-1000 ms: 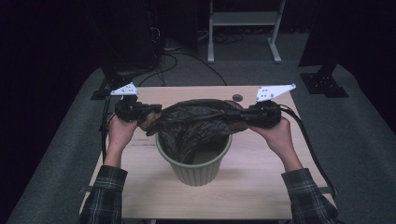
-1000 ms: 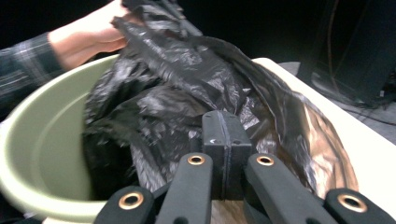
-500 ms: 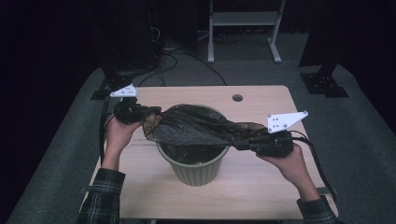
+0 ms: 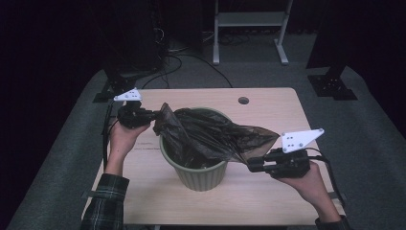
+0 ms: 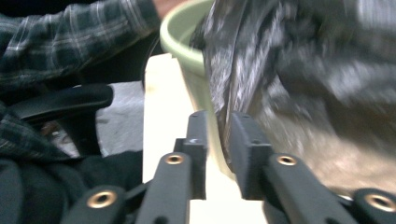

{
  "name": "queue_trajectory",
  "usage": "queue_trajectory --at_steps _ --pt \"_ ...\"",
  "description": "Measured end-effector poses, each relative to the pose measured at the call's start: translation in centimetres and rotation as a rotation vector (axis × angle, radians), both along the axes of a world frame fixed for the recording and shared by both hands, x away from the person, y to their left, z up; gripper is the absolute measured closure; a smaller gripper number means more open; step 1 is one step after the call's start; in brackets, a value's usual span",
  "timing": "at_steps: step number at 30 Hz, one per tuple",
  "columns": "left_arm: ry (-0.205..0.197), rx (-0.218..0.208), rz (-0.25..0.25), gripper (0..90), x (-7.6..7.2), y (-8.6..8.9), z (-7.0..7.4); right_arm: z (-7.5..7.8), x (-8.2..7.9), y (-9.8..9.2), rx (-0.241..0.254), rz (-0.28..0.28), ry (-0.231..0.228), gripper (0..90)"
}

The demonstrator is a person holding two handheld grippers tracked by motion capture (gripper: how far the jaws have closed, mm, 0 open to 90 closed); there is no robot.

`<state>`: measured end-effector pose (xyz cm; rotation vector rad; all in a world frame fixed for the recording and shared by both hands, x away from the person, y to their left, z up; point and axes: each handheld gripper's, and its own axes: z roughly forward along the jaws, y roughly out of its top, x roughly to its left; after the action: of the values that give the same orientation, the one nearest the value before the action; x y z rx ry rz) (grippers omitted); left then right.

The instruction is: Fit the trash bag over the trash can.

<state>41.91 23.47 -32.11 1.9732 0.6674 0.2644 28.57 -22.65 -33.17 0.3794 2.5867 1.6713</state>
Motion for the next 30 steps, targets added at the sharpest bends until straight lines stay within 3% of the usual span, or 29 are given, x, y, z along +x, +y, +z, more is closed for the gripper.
queue_trajectory --at_steps 6,11,14,18,23,25,30 --pt "-0.010 -0.007 -0.004 90.0 -0.1 -0.1 0.2 4.4 0.0 0.1 0.041 -0.031 -0.116 71.4" --pt "-0.016 -0.012 -0.006 90.0 -0.1 -0.1 0.3 7.1 2.7 1.1 0.047 -0.095 -0.193 65.6" --pt "-0.019 -0.016 -0.010 90.0 -0.1 0.0 0.4 7.8 4.9 1.8 0.032 -0.139 -0.205 62.8" --pt "-0.021 -0.021 -0.009 90.0 -0.2 0.1 0.6 7.3 7.8 2.6 0.009 -0.150 -0.144 63.2" --pt "-0.022 -0.019 -0.007 90.0 -0.1 0.1 0.6 5.7 9.8 3.7 -0.047 -0.140 -0.085 88.5" --pt "-0.023 -0.022 -0.004 90.0 0.1 0.2 0.7 5.3 10.4 4.0 -0.065 -0.155 -0.080 89.8" --pt "-0.018 -0.025 0.016 90.0 0.7 0.3 0.6 4.4 12.2 3.9 -0.043 -0.231 -0.062 89.9"
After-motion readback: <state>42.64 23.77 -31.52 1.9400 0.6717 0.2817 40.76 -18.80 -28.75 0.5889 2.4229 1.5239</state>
